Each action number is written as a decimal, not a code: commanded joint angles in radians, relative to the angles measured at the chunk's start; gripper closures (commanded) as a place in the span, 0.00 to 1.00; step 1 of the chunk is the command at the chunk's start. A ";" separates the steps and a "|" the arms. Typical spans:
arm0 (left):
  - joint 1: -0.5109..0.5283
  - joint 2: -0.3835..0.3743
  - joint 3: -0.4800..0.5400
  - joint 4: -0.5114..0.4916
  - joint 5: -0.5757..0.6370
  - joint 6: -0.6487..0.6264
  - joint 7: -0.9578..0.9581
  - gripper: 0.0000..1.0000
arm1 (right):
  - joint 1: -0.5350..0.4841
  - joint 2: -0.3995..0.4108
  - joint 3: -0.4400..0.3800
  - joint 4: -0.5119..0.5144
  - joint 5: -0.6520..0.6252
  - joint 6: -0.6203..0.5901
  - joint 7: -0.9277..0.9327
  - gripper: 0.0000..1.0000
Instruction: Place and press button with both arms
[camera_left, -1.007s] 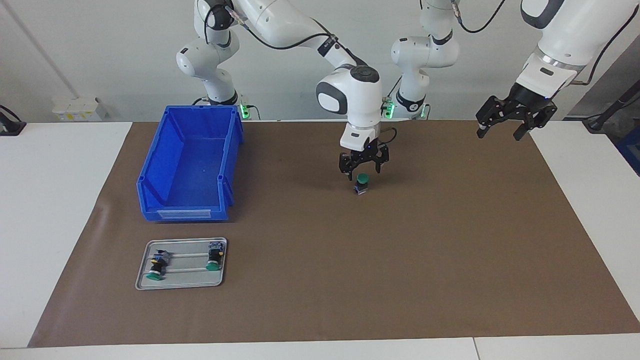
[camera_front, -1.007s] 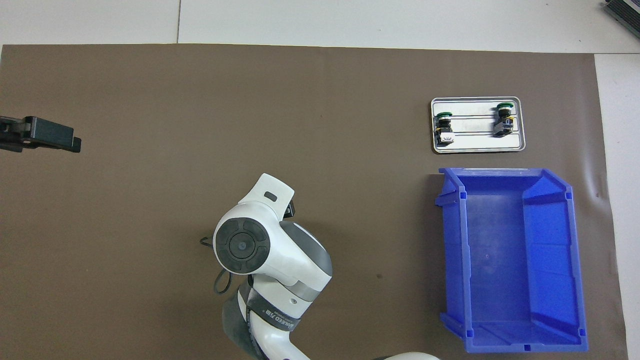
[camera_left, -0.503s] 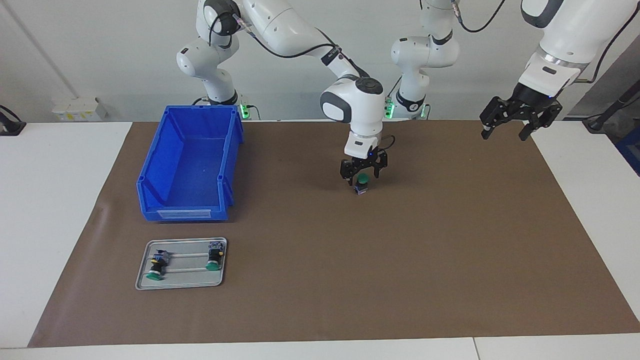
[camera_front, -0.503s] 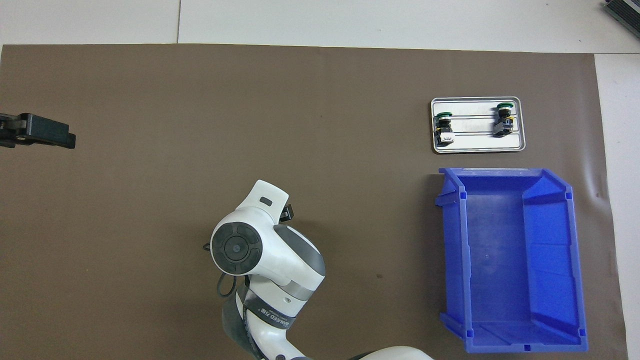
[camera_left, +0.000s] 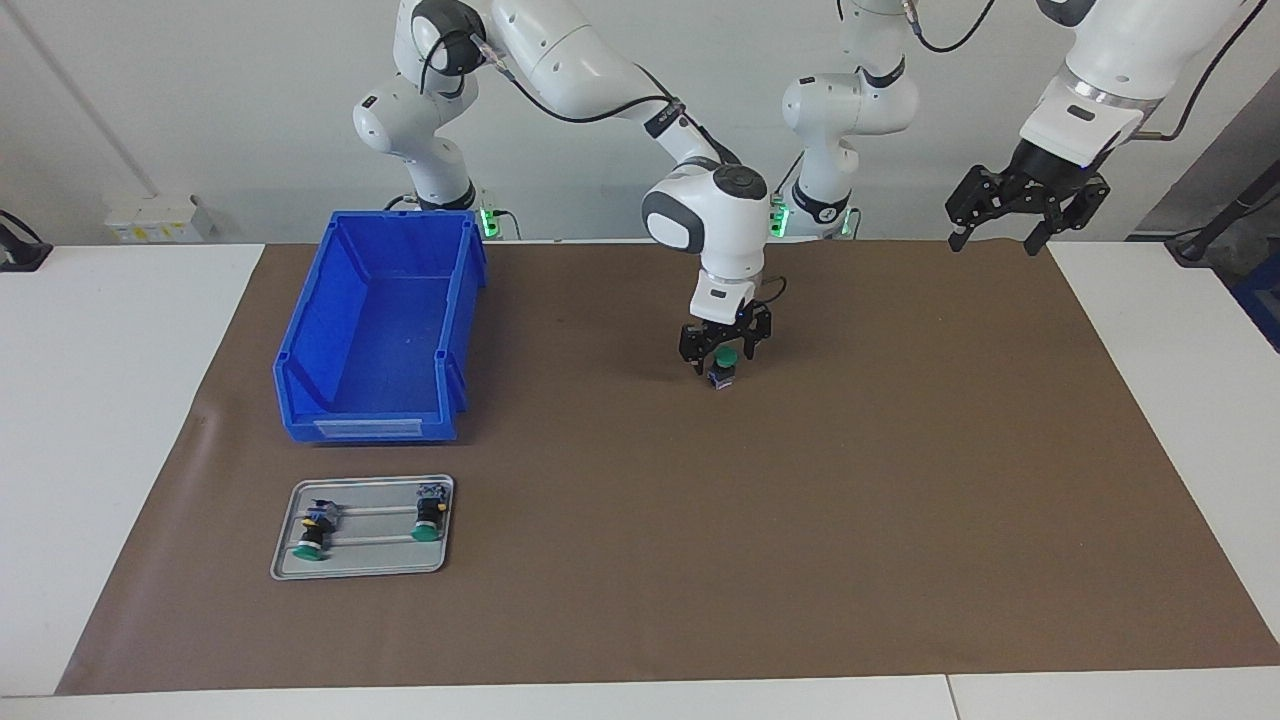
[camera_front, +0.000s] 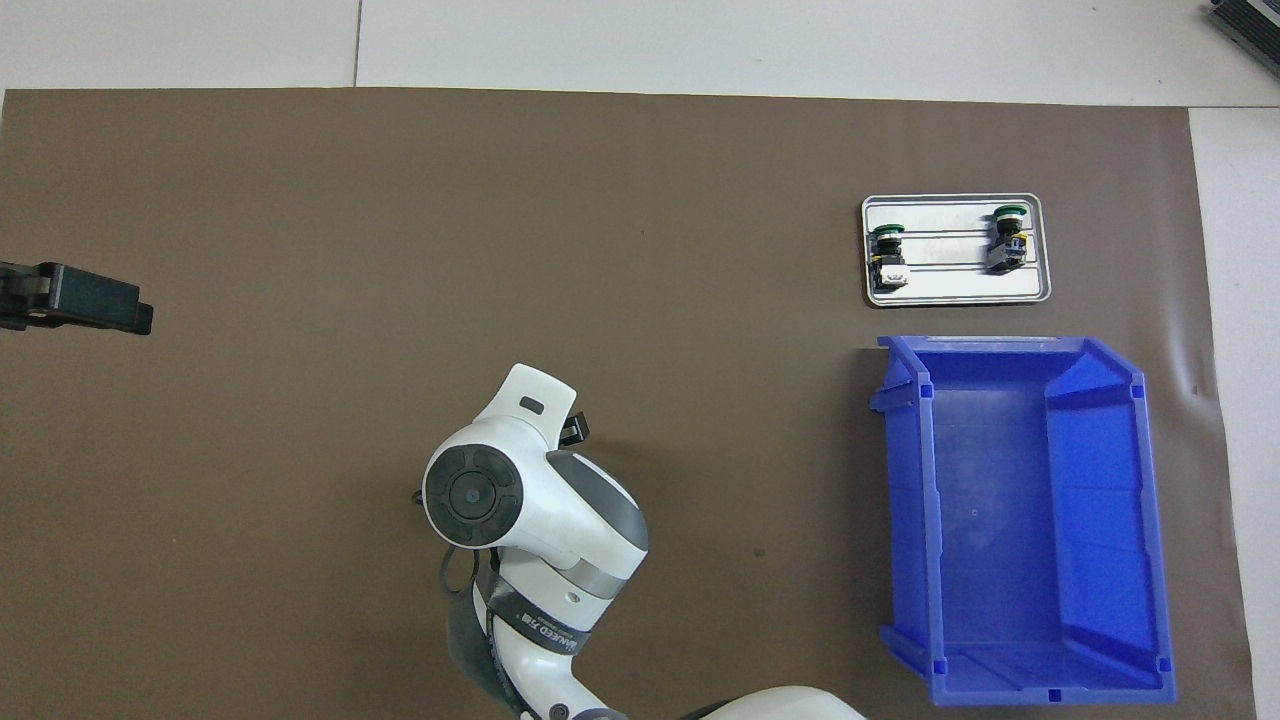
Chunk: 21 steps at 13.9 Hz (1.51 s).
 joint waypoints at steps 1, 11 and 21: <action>0.047 -0.010 -0.039 -0.014 0.019 -0.023 -0.009 0.00 | -0.003 -0.012 0.002 -0.047 -0.012 0.052 -0.018 0.15; 0.059 -0.010 -0.039 -0.037 0.042 -0.028 -0.008 0.00 | 0.007 -0.013 0.001 -0.015 -0.010 0.030 0.005 1.00; 0.056 -0.012 -0.033 -0.049 0.041 -0.023 -0.006 0.00 | -0.139 -0.211 -0.013 -0.005 -0.012 -0.102 0.028 1.00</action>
